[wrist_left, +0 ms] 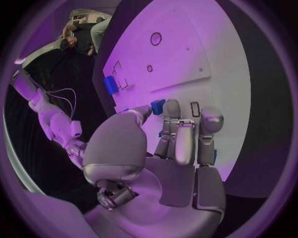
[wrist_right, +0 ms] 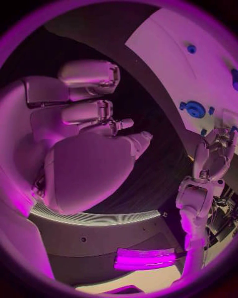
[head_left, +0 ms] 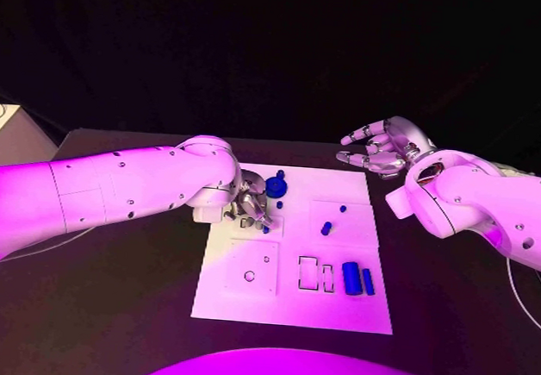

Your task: Assemble the parts on the task board

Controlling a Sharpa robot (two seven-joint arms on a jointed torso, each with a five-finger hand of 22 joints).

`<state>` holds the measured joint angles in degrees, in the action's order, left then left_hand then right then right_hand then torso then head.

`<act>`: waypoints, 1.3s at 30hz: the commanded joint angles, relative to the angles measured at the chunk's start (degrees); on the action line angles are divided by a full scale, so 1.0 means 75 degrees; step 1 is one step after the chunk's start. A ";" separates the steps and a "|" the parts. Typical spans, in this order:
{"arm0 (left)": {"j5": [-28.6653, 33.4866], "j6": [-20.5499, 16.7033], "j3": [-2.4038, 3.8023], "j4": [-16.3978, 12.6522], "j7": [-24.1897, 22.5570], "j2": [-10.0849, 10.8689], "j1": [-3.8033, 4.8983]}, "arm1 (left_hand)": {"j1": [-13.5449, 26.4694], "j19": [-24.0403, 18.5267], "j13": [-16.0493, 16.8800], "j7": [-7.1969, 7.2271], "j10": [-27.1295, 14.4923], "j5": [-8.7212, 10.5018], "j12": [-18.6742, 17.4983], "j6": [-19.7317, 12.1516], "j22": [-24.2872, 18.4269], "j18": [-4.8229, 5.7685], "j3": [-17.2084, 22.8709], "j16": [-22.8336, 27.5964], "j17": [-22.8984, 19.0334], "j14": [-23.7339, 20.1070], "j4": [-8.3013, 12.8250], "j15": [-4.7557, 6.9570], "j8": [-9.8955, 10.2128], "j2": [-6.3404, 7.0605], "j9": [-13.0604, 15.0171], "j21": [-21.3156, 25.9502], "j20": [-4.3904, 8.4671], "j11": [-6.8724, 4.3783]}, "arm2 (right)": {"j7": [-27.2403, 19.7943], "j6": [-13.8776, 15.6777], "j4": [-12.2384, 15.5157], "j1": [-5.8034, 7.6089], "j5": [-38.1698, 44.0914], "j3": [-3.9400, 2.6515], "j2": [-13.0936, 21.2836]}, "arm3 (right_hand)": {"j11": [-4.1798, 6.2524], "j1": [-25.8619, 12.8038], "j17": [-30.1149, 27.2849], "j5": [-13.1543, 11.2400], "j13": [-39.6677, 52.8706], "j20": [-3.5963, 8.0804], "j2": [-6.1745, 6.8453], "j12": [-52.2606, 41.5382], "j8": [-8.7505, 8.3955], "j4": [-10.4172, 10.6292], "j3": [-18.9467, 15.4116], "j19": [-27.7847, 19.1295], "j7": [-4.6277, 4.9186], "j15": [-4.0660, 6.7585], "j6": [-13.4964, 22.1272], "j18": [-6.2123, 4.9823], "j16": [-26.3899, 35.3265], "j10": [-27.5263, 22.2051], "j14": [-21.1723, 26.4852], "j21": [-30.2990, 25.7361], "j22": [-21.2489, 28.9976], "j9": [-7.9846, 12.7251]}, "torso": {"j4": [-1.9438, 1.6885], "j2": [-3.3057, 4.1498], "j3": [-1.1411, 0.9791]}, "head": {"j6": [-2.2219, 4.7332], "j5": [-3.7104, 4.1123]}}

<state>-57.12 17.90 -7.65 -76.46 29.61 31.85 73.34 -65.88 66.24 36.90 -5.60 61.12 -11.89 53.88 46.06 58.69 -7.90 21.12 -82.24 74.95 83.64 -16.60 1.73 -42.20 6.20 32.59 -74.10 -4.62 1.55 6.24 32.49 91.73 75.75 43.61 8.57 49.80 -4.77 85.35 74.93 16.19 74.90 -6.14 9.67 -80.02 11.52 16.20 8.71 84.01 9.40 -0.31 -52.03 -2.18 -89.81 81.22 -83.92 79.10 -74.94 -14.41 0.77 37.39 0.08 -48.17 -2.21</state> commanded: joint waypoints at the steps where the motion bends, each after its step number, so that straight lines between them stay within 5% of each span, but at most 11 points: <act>1: 0.0062 0.0180 -0.0005 0.0017 0.0007 -0.0036 0.0019 | -0.0051 -0.0021 0.0002 -0.0002 -0.0052 -0.0010 0.0027 -0.0037 0.0010 0.0136 0.0074 -0.0047 0.0080 0.0105 -0.0005 0.0001 0.0037 -0.0030 0.0017 -0.0042 -0.0034 0.0002 | -0.0006 -0.0085 -0.0009 0.0001 0.0040 -0.0005 -0.0008 | -0.0001 -0.0042 0.1841 0.0023 0.0764 -0.0042 0.0033 0.0026 0.0012 0.0019 0.0038 0.0022 0.0029 -0.0032 0.0041 -0.0075 0.0049 -0.0075 -0.0764 -0.0046 -0.1049 0.0008 | 0.0000 0.0001 -0.0002 | -0.0013 0.0010; 7: 0.0141 0.0168 -0.0006 0.0034 0.0006 -0.0047 0.0019 | -0.0267 -0.0027 0.0015 0.0024 -0.0043 -0.0001 0.0026 -0.0032 0.0036 0.0137 0.0453 -0.0066 0.0123 0.0120 0.0052 0.0026 0.0070 -0.0135 0.0084 -0.0068 -0.0026 -0.0026 | -0.0005 -0.0111 -0.0015 0.0001 0.0040 -0.0005 -0.0015 | -0.0001 -0.0042 0.1841 0.0023 0.0764 -0.0042 0.0033 0.0026 0.0012 0.0019 0.0038 0.0022 0.0029 -0.0032 0.0041 -0.0075 0.0049 -0.0075 -0.0764 -0.0046 -0.1049 0.0008 | -0.0009 -0.0009 -0.0003 | -0.0022 0.0018; 11: 0.0266 0.0119 -0.0006 0.0016 -0.0003 -0.0024 0.0018 | -0.0956 -0.0048 -0.0097 0.0038 -0.0113 0.0017 -0.0134 -0.0122 0.0063 0.0137 0.1725 -0.0063 0.0144 0.0122 0.0643 0.0067 0.0080 -0.0103 0.0262 -0.0105 0.0013 -0.0063 | -0.0001 -0.0136 -0.0024 0.0000 0.0040 -0.0004 -0.0021 | -0.0001 -0.0046 0.1838 0.0025 0.0773 -0.0043 0.0030 0.0015 0.0015 0.0020 0.0046 0.0023 0.0029 -0.0032 0.0039 -0.0075 0.0051 -0.0066 -0.0763 -0.0046 -0.1049 0.0008 | -0.0011 -0.0008 0.0001 | -0.0027 0.0021; 12: 0.0318 0.0079 -0.0005 -0.0004 -0.0009 -0.0003 0.0017 | -0.0946 -0.0063 -0.0141 -0.0031 -0.0087 0.0035 -0.0199 -0.0159 0.0075 0.0138 0.2495 -0.0062 0.0157 0.0126 0.0976 0.0039 0.0015 0.0076 0.0408 -0.0130 0.0020 -0.0048 | 0.0000 -0.0145 -0.0028 0.0000 0.0040 -0.0004 -0.0022 | -0.0001 -0.0050 0.1836 0.0027 0.0780 -0.0043 0.0028 0.0007 0.0017 0.0021 0.0051 0.0023 0.0029 -0.0033 0.0038 -0.0075 0.0052 -0.0058 -0.0763 -0.0046 -0.1050 0.0008 | -0.0010 -0.0008 0.0001 | -0.0025 0.0021; 15: 0.0413 -0.0046 -0.0003 -0.0056 -0.0024 0.0052 0.0015 | -0.0635 -0.0059 -0.0153 -0.0026 -0.0017 0.0048 -0.0217 -0.0170 0.0134 0.0141 0.3394 -0.0066 0.0183 0.0137 0.1414 0.0022 -0.0093 0.0222 0.0635 -0.0204 0.0013 -0.0009 | 0.0002 -0.0158 -0.0034 -0.0002 0.0040 -0.0004 -0.0022 | -0.0001 -0.0050 0.1836 0.0027 0.0780 -0.0043 0.0028 0.0007 0.0017 0.0021 0.0051 0.0023 0.0029 -0.0033 0.0038 -0.0075 0.0052 -0.0058 -0.0763 -0.0046 -0.1050 0.0008 | -0.0007 -0.0005 0.0000 | -0.0028 0.0022; 21: 0.0620 -0.0411 0.0017 -0.0236 -0.0047 0.0232 0.0012 | -0.0320 -0.0054 -0.0082 -0.0017 0.0058 0.0038 -0.0159 -0.0134 0.0190 0.0142 0.3908 -0.0089 0.0239 0.0166 0.1795 0.0036 -0.0159 0.0279 0.0812 -0.0275 0.0025 -0.0024 | 0.0003 -0.0188 -0.0052 -0.0008 0.0039 -0.0003 -0.0022 | -0.0001 -0.0050 0.1836 0.0027 0.0780 -0.0043 0.0028 0.0007 0.0017 0.0021 0.0051 0.0023 0.0029 -0.0033 0.0038 -0.0075 0.0052 -0.0058 -0.0763 -0.0046 -0.1050 0.0008 | -0.0006 -0.0008 -0.0004 | -0.0022 0.0024; 30: 0.0750 -0.0960 0.0171 -0.0598 -0.0047 0.0621 0.0014 | 0.0138 0.0079 0.0426 0.0073 0.0520 -0.0048 0.0302 0.0030 0.0354 0.0167 0.4389 -0.0302 0.0589 0.0358 0.2153 0.0120 -0.0297 0.0422 0.1021 -0.0420 0.0093 -0.0114 | 0.0009 -0.0230 -0.0084 -0.0023 0.0034 -0.0001 -0.0014 | -0.0002 -0.0061 0.1836 0.0029 0.0774 -0.0044 0.0027 0.0013 0.0021 0.0023 0.0061 0.0017 0.0029 -0.0033 0.0036 -0.0077 0.0051 -0.0064 -0.0763 -0.0059 -0.1042 0.0007 | -0.0036 -0.0023 -0.0021 | -0.0024 0.0015; 39: 0.0559 -0.1364 0.0240 -0.0801 -0.0046 0.0827 0.0014 | 0.0778 0.0421 0.0679 0.0234 0.0940 -0.1036 0.0612 0.0233 0.0692 0.0239 0.4766 -0.0515 0.0959 0.0539 0.2487 0.0270 -0.0566 0.0633 0.1280 -0.0635 0.0241 -0.0272 | 0.0008 -0.0248 -0.0109 -0.0039 0.0004 0.0002 -0.0007 | -0.0002 -0.0074 0.1832 0.0031 0.0768 -0.0045 0.0028 0.0018 0.0023 0.0026 0.0068 0.0014 0.0030 -0.0034 0.0038 -0.0079 0.0053 -0.0069 -0.0762 -0.0066 -0.1039 0.0008 | -0.0029 -0.0014 -0.0031 | -0.0055 -0.0025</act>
<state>-52.34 10.24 -5.90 -82.23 29.58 38.07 73.38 -60.46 69.19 42.00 -5.22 68.01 -19.61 58.36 45.90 63.92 -7.00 46.17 -85.92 74.93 83.93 -8.78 3.49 -46.23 11.01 33.18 -78.67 -2.72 -0.62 6.38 31.29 90.96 75.49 43.59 8.61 49.73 -4.77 85.35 74.91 16.19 74.90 -6.14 9.66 -80.02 11.52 16.36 8.87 84.01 9.40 -0.31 -52.03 -2.18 -89.58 81.22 -83.92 78.85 -74.90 -14.42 0.51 37.25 -0.14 -48.50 -2.29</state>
